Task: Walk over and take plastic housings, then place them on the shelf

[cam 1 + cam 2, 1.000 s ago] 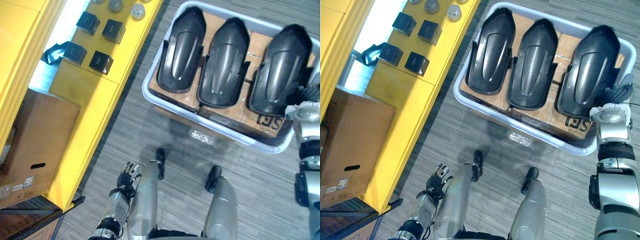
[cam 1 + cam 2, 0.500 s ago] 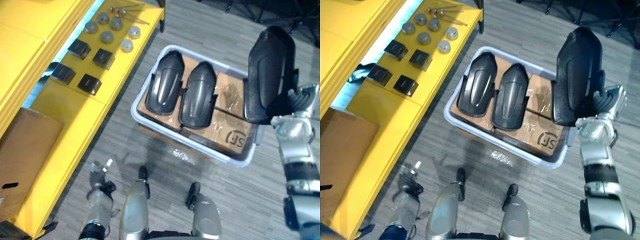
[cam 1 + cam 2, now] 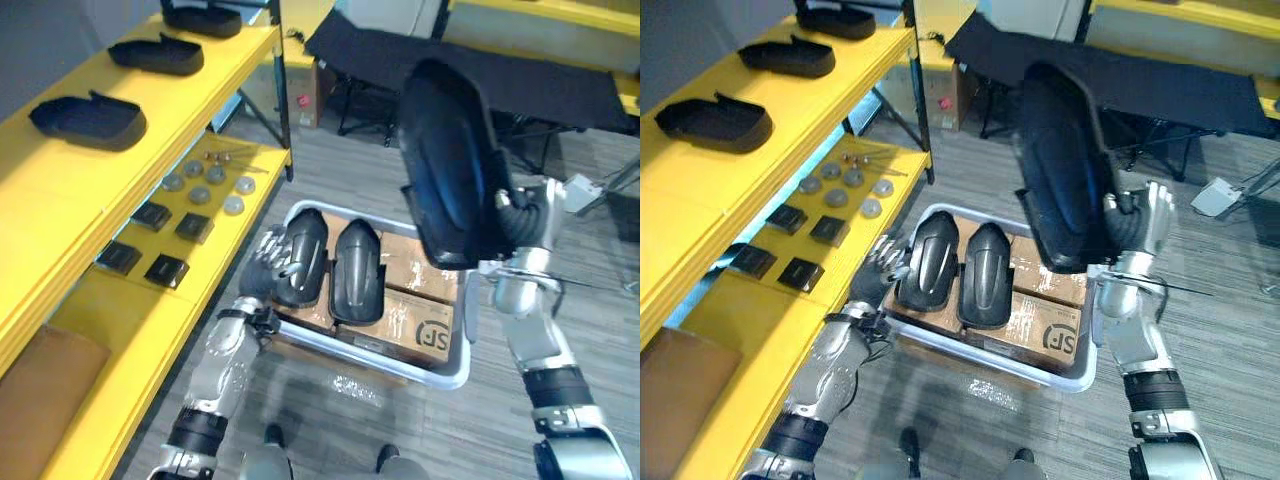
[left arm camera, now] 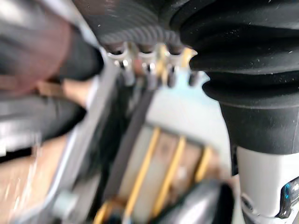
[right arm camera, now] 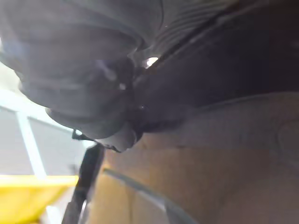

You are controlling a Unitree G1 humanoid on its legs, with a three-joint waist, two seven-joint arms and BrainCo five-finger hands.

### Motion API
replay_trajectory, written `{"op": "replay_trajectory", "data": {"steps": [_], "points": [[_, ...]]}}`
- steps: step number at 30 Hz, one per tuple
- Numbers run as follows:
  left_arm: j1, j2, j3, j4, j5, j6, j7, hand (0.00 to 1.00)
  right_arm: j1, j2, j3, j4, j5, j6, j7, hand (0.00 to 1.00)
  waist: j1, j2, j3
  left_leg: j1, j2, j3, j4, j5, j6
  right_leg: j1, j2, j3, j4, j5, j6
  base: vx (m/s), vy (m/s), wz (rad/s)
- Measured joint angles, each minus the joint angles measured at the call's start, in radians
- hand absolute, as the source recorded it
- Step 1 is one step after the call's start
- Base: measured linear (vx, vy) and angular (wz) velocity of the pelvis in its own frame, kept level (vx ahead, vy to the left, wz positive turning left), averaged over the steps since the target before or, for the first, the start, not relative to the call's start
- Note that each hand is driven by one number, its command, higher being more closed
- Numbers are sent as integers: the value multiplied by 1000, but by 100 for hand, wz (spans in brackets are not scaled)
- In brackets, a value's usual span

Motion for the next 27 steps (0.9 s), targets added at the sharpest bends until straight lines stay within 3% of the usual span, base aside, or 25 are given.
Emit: {"op": "replay_trajectory", "data": {"steps": [7, 10, 14, 27], "points": [[-36, 0, -71, 79, -62, 80, -35, 0, -29, 52, 68, 0, 3, -82, 1, 100, -19, 3, -26, 12, -3, 16, -20, 20, 2, -1, 2, 5, -22, 12, -12, -103, 4, -11], [-42, -1, -101, 88, -62, 107, -38, 0, -29, 95, 117, 1, 10, -106, 4, 100, -21, 6, -31, 39, -11, 19, -95, 68, -4, -4, 8, 7, -37, 7, -19, -139, -27, -6], [-54, -1, -126, 88, -61, 111, -38, 0, -28, 116, 143, 2, 15, -121, 9, 100, -22, 12, -38, 78, -10, 14, -186, 127, -12, -4, 20, -1, -34, -2, -29, -98, -21, 4], [-90, -4, -167, 114, -62, 83, 0, 0, 41, 207, 286, 33, 52, -148, 75, 100, -20, -18, -76, 62, -23, -2, -186, 138, -5, -1, 14, -10, -55, 17, -14, 10, 10, 4]]}}
